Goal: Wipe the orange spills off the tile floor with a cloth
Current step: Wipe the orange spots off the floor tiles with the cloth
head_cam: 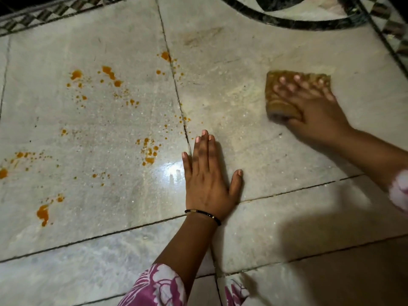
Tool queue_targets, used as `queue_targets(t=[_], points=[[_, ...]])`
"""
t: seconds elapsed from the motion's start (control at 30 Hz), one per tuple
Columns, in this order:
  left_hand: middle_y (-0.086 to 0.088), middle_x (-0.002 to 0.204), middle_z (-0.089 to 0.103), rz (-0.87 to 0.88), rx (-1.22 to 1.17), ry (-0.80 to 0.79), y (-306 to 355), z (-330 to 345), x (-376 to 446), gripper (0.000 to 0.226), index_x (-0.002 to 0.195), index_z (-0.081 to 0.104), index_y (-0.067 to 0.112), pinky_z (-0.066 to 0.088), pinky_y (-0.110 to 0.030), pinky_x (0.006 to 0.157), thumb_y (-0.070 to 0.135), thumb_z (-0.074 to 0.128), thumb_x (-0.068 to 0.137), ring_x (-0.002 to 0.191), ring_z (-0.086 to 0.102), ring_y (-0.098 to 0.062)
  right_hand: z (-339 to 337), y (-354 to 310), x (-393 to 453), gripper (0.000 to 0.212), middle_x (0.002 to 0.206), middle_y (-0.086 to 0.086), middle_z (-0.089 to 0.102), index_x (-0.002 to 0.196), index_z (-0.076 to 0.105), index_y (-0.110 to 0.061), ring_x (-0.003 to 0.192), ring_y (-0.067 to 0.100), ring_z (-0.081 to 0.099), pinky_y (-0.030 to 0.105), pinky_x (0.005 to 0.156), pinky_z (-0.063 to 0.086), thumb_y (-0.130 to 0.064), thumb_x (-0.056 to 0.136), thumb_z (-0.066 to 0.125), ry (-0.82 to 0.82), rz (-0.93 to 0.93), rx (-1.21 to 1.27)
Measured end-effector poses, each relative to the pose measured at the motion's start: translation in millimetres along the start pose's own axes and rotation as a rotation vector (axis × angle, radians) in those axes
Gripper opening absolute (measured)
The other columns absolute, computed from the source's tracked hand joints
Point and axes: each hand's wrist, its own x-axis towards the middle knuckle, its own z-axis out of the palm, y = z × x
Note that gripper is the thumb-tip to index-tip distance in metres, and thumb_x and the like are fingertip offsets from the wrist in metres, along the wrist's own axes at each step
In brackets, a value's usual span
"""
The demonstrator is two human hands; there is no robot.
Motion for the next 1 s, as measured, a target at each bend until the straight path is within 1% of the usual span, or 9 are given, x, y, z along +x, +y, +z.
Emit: queue_targets(t=[0.1,0.27,0.37,0.47,0.6,0.7,0.77,0.87,1.0], points=[[-0.011,0.157,0.013,0.001,0.008,-0.006,0,0,0,0.081,0.147,0.013,0.006,-0.001,-0.044,0.116,0.051,0.042,0.085,0.145,0.008,-0.023,3,-18,40,0.082,0.156,-0.005,0.021,0.146,0.028,-0.031,0.144,0.021,0.013,0.047,0.113,0.006,-0.069,0.074,0.020,-0.025,0.034,-0.041],[-0.011,0.156,0.014,0.002,0.026,-0.012,-2,1,0,0.080,0.147,0.014,0.006,0.002,-0.045,0.116,0.053,0.039,0.086,0.145,0.009,-0.023,23,-64,5,0.071,0.155,-0.005,0.022,0.147,0.027,-0.030,0.144,0.020,0.014,0.047,0.114,0.003,-0.058,0.081,0.032,-0.086,-0.317,-0.133],[-0.010,0.157,0.013,0.004,0.019,-0.005,-2,1,0,0.080,0.147,0.016,0.006,0.000,-0.044,0.116,0.052,0.040,0.087,0.145,0.008,-0.022,21,-46,-45,0.068,0.152,-0.007,0.025,0.146,0.030,-0.030,0.143,0.016,0.017,0.041,0.114,0.004,-0.049,0.081,0.037,-0.069,-0.388,-0.068],[-0.010,0.157,0.013,0.005,0.012,0.001,-1,2,-1,0.079,0.147,0.017,0.007,0.000,-0.043,0.117,0.050,0.042,0.087,0.145,0.008,-0.022,6,2,-72,0.066,0.148,0.000,0.032,0.144,0.029,-0.028,0.139,0.014,0.021,0.041,0.113,0.012,-0.061,0.086,0.032,-0.031,-0.245,0.101],[-0.009,0.157,0.010,0.007,0.019,-0.019,0,3,-1,0.076,0.147,0.017,0.007,0.001,-0.044,0.117,0.050,0.037,0.088,0.145,0.004,-0.020,-7,50,-31,0.071,0.154,-0.006,0.023,0.146,0.028,-0.031,0.143,0.016,0.017,0.044,0.116,0.008,-0.065,0.083,0.032,0.050,0.076,0.012],[-0.009,0.157,0.011,0.010,0.036,-0.049,1,3,0,0.075,0.147,0.019,0.007,0.003,-0.045,0.116,0.050,0.034,0.088,0.145,0.004,-0.020,-10,41,44,0.076,0.157,-0.004,0.019,0.147,0.028,-0.028,0.144,0.019,0.013,0.044,0.116,0.004,-0.069,0.083,0.026,0.052,0.268,-0.034],[-0.009,0.157,0.012,0.012,0.042,-0.065,1,2,0,0.075,0.147,0.020,0.007,0.003,-0.046,0.116,0.050,0.033,0.088,0.145,0.004,-0.020,-5,17,80,0.074,0.158,-0.002,0.016,0.147,0.028,-0.024,0.144,0.020,0.009,0.044,0.115,0.002,-0.067,0.087,0.027,0.012,0.300,-0.034],[-0.009,0.157,0.013,0.010,0.056,-0.072,0,2,1,0.075,0.148,0.019,0.007,0.003,-0.046,0.116,0.051,0.033,0.088,0.145,0.005,-0.020,11,-32,82,0.071,0.158,-0.003,0.017,0.148,0.027,-0.024,0.145,0.017,0.008,0.043,0.114,0.000,-0.065,0.090,0.028,-0.050,0.091,-0.013],[-0.010,0.156,0.017,0.017,0.042,-0.053,0,3,1,0.075,0.146,0.023,0.006,0.006,-0.046,0.116,0.051,0.034,0.087,0.145,0.009,-0.021,18,-51,14,0.073,0.154,-0.011,0.022,0.146,0.028,-0.030,0.145,0.011,0.008,0.041,0.116,-0.002,-0.069,0.085,0.021,-0.087,-0.275,0.024]])
